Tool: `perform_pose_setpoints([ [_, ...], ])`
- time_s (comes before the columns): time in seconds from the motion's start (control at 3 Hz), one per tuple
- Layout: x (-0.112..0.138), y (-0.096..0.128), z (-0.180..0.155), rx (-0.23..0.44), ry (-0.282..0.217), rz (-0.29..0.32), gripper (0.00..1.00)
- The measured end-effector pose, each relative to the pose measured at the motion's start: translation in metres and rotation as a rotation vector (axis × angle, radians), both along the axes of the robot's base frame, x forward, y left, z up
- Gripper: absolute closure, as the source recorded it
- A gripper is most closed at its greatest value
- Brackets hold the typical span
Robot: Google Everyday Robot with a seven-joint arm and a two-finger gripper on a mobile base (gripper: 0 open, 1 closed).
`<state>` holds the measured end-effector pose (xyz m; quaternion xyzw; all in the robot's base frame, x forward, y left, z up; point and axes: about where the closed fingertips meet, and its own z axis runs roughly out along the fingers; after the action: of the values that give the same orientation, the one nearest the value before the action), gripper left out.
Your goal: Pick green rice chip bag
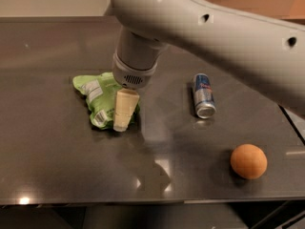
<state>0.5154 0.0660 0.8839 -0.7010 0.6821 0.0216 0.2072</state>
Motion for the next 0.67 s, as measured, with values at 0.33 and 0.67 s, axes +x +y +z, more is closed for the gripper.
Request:
perform_pose_setpoints([
  [0.33,0.010,0.013,-0.019,-0.005,0.037,-0.010,0.00],
  [0.67,0.013,0.022,-0.035,-0.020,0.074,-0.007,0.00],
])
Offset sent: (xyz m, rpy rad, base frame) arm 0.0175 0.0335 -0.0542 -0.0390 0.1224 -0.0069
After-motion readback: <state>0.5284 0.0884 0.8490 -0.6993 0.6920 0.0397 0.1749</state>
